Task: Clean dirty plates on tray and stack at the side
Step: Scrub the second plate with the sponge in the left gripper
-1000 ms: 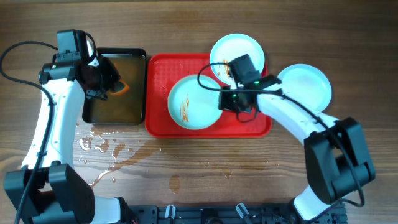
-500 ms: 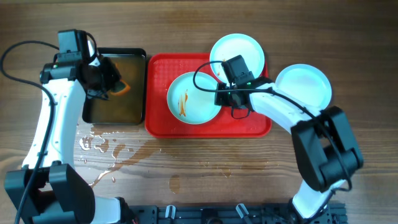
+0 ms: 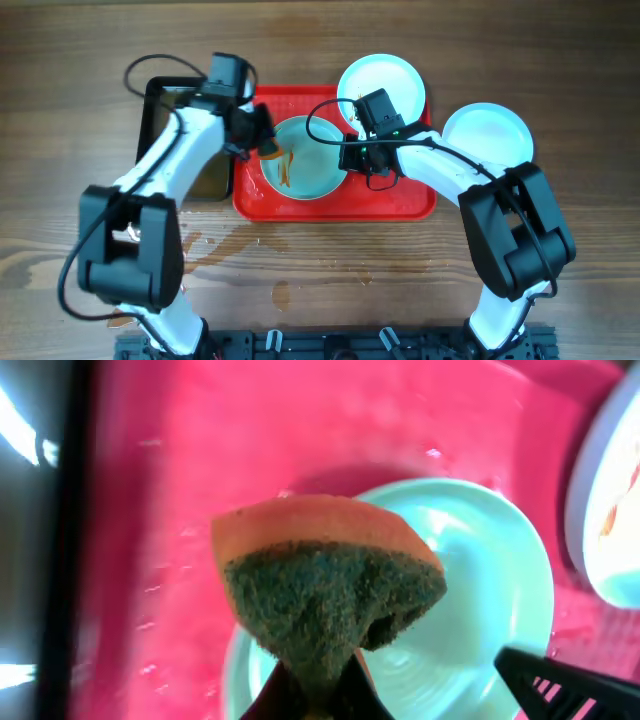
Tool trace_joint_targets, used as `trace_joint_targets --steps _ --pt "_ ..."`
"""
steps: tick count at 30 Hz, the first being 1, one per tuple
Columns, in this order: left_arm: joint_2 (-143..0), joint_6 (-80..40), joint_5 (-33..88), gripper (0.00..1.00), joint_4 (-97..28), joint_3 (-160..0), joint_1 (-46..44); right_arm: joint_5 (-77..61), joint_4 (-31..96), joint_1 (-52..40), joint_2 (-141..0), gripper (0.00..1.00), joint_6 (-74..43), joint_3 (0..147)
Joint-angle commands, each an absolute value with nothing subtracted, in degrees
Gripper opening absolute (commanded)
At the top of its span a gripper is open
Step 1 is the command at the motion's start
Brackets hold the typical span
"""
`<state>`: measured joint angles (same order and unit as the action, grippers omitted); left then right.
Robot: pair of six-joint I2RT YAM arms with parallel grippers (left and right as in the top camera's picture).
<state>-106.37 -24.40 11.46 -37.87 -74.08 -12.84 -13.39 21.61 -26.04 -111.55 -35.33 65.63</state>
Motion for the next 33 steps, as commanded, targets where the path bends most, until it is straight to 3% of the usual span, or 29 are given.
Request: trace_joint_targets --steps 1,9,14,18,23,28,30,33 --pt "-109.3 -21.2 12.2 0.04 -35.2 -73.7 -16.1 -13.6 22.0 -26.2 -113.8 0.04 -36.0 65.6" --pt "-115.9 -21.1 12.1 0.04 -40.6 -73.7 -17.9 -13.6 21.9 -26.2 -113.8 0.04 -36.0 65.6" --pt "-115.9 -9.5 22.3 0.04 -50.3 -73.7 -18.9 -13.6 21.8 -26.2 -113.8 0.04 -36.0 65.6" --pt "-115.9 -6.5 23.9 0.04 -48.3 -73.7 -20.2 -13.6 21.7 -26.2 -113.8 0.05 -36.0 65.6" --pt "-116.0 -22.6 3.9 0.04 -33.5 -73.7 -20.3 -13.6 21.7 -26.2 -113.8 0.04 -36.0 65.6" --pt "-116.0 -38.2 -15.9 0.04 -32.7 -73.7 -20.3 -13.6 21.7 -26.2 -113.8 0.04 -36.0 65.6" --pt "-116.0 -38.0 -14.4 0.04 -34.8 -73.7 -20.5 -13.6 21.7 -26.2 -113.8 0.05 -36.0 65.6" --pt "-115.9 -22.3 9.6 0.04 -41.5 -73.7 -20.5 -13.6 21.7 -26.2 -113.8 0.04 -36.0 65.6"
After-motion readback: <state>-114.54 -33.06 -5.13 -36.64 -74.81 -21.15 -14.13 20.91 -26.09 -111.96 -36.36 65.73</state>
